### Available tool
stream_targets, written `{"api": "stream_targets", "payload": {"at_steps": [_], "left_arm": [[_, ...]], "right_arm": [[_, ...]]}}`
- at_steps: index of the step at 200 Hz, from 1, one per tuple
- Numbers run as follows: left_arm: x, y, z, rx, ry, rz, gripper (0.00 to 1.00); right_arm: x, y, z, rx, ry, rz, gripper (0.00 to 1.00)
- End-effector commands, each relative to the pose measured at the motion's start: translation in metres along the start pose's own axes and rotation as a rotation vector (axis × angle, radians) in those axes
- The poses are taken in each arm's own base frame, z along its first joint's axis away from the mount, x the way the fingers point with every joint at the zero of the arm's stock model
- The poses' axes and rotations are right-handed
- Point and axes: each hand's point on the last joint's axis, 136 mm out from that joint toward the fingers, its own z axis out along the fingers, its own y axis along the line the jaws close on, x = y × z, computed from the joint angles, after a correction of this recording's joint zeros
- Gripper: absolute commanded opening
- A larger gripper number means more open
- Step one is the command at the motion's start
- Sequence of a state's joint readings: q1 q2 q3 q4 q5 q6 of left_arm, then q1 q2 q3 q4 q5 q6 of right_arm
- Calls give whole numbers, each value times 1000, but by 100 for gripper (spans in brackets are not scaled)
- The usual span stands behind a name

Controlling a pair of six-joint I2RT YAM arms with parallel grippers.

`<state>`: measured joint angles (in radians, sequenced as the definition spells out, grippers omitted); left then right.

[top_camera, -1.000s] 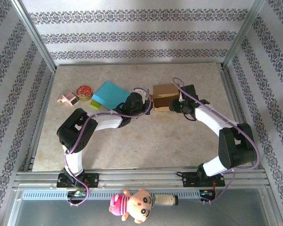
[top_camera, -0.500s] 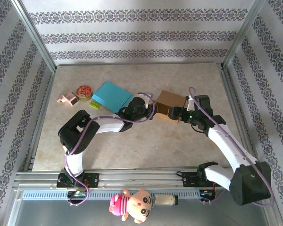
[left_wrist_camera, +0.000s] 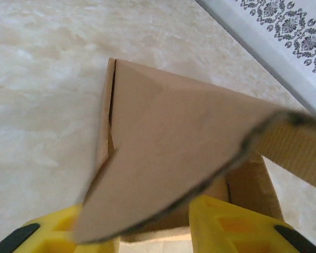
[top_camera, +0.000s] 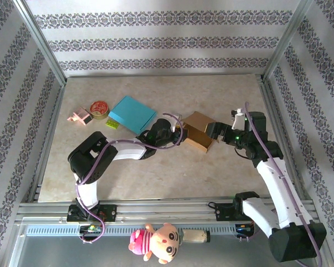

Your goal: Fold the paper box

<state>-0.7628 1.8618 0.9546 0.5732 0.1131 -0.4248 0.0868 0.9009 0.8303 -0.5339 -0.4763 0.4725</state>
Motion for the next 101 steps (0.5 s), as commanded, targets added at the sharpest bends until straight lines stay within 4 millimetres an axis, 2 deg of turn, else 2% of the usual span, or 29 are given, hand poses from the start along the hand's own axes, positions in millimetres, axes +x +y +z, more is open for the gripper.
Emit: {"api": "stream_targets", "payload": {"at_steps": [1, 17, 31, 47, 56, 66, 81, 101], "left_arm": [[-18, -20, -18, 45, -72, 22, 42], [-20, -22, -30, 52, -88, 22, 48], [-24, -29, -45, 85, -109, 7, 48], [-34, -38, -69, 106, -115, -19, 44], [-47, -42, -85, 96, -109, -40, 40], [-66, -46, -100, 69, -101, -49, 39], [-88, -36, -111, -23, -19, -95, 39], [-109, -24, -98, -58, 106, -161, 39]], "right_arm": [[-17, -1, -10, 50, -48, 106, 98], [-26, -10, 1, 101, -24, 180, 98], [-28, -24, 16, 168, 22, 222, 98], [-29, -47, 28, 267, 29, 223, 98], [-26, -60, 32, 329, 35, 202, 98], [-20, -74, 38, 389, 63, 178, 98], [-1, -93, 49, 435, 130, 183, 98], [32, -113, 65, 451, 196, 219, 98]]}}
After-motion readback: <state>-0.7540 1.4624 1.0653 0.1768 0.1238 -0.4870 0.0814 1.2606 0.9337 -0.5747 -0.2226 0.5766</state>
